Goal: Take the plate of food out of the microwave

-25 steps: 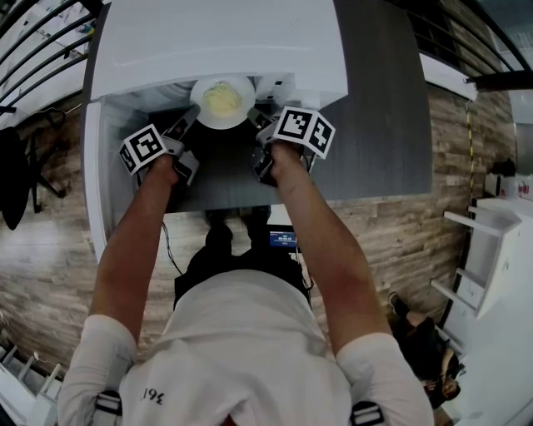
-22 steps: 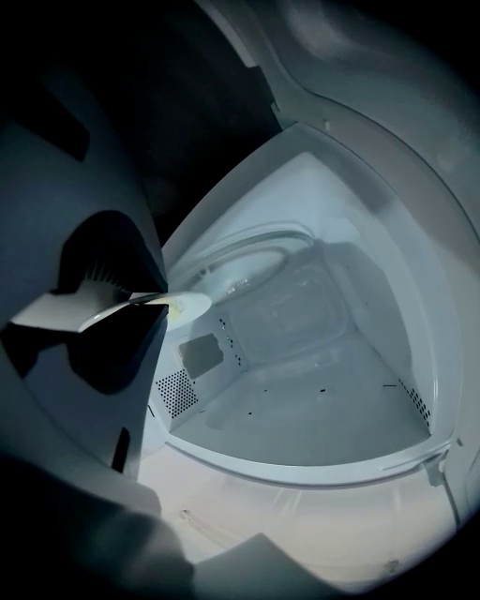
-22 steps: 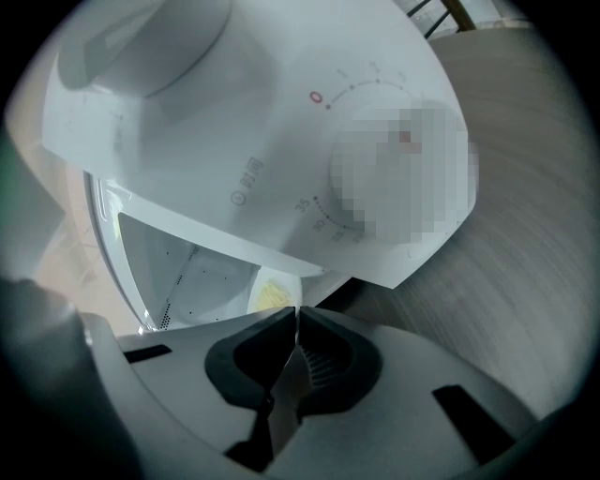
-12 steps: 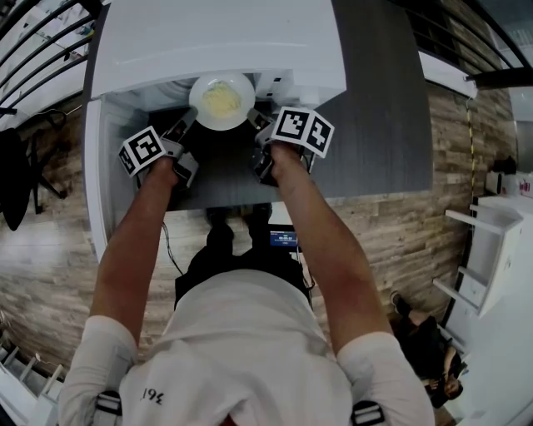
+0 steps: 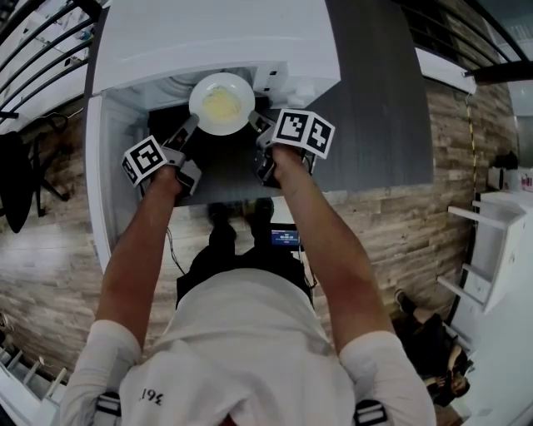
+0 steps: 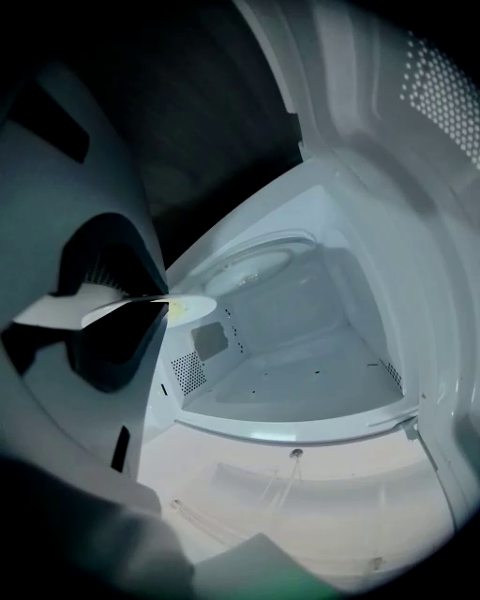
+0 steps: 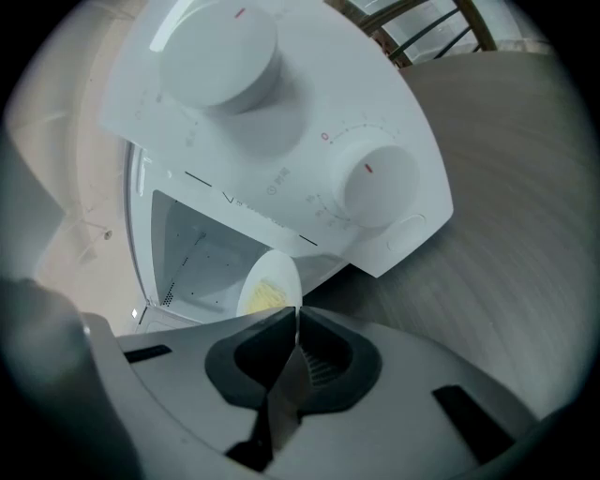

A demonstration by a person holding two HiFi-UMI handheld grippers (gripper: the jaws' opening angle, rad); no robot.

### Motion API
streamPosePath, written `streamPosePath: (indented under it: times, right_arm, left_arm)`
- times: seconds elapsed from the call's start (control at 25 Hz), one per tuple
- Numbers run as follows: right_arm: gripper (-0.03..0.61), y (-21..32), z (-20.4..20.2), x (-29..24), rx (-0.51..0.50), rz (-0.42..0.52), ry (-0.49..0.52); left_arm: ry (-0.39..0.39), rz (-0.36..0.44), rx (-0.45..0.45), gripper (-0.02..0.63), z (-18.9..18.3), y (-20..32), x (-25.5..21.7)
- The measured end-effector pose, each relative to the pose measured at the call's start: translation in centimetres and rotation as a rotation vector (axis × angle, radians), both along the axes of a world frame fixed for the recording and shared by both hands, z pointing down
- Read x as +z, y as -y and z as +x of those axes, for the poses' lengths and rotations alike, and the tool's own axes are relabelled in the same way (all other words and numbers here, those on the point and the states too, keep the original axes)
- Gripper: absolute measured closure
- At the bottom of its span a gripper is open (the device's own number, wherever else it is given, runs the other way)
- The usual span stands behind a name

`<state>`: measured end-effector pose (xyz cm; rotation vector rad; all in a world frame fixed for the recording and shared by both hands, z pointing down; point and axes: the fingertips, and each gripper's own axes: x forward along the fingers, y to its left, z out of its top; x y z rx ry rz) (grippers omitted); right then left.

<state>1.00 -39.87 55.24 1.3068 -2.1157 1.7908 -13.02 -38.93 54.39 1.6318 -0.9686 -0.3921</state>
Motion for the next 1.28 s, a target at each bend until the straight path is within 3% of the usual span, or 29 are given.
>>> streamPosePath:
  times: [0.48, 0.72, 0.88, 1.12, 1.28]
  right_arm:
    - [0.563, -4.5, 1.2, 1.0, 0.017, -0.006, -0.021]
    - [0.563, -8.3, 4.3, 1.3, 0.062, -0.002, -0.031]
    - [0.563, -10.0, 6.0, 1.6, 0.114, -0.011, -0.036]
    - [0.566, -12.1, 9.4, 1.6, 0.171, -0.011, -0.050]
    - [0.566, -13.4, 12.2, 1.8, 0.202, -0.018, -0.054]
  left_arm:
    - [0.007, -0.027, 0.076, 0.586, 1.3, -4.7, 1.2]
    - [0.052, -0.016, 0.175, 0.586, 4.2, -7.8, 1.6]
    - [0.029, -0.045, 0.237, 0.586, 6.1, -9.1, 1.8]
    - [0.073, -0.031, 0.332, 0.586, 9.2, -10.5, 2.0]
    - [0.055, -0.046, 0.368, 0.586, 12.2, -11.5, 2.1]
